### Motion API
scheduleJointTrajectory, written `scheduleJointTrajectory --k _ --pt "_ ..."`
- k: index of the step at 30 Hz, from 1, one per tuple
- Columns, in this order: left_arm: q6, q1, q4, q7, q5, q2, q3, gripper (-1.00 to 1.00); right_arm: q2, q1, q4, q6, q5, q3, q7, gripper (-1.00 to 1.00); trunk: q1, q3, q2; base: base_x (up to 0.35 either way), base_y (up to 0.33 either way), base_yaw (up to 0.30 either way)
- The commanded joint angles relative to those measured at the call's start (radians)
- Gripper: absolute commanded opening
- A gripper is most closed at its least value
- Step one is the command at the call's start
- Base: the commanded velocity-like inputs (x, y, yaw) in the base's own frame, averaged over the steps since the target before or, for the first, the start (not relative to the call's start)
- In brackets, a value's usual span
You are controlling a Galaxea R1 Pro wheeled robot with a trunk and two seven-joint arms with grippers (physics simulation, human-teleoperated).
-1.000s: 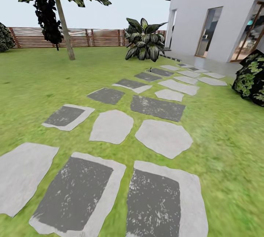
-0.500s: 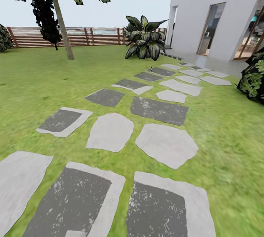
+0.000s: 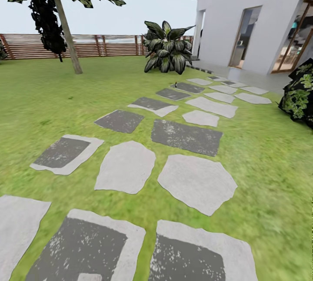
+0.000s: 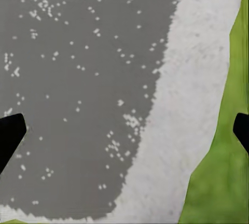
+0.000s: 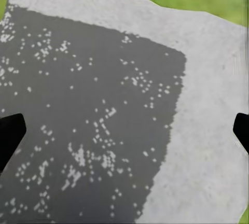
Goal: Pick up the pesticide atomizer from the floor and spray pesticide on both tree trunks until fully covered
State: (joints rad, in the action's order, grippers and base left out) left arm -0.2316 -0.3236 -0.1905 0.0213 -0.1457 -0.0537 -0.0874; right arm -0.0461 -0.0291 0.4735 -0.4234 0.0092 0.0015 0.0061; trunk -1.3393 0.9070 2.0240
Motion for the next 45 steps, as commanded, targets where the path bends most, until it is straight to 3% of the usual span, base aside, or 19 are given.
scheduleJointTrajectory --k 1,15,45 --pt "0.000 0.000 0.000 0.000 0.000 0.000 0.000 1.00 0.000 0.000 0.000 0.000 0.000 0.000 0.000 1.00 0.000 0.000 0.000 0.339 0.000 -0.253" --pt "0.000 0.000 0.000 0.000 -0.001 0.000 0.000 1.00 0.001 0.000 -0.001 0.000 0.000 0.000 0.000 1.00 0.000 -0.005 0.000 0.339 0.000 -0.263" --pt "0.000 0.000 -0.001 0.000 0.000 0.000 0.000 1.00 0.002 0.000 -0.016 0.000 0.000 0.000 0.000 1.00 0.000 -0.006 0.000 0.339 0.000 -0.006"
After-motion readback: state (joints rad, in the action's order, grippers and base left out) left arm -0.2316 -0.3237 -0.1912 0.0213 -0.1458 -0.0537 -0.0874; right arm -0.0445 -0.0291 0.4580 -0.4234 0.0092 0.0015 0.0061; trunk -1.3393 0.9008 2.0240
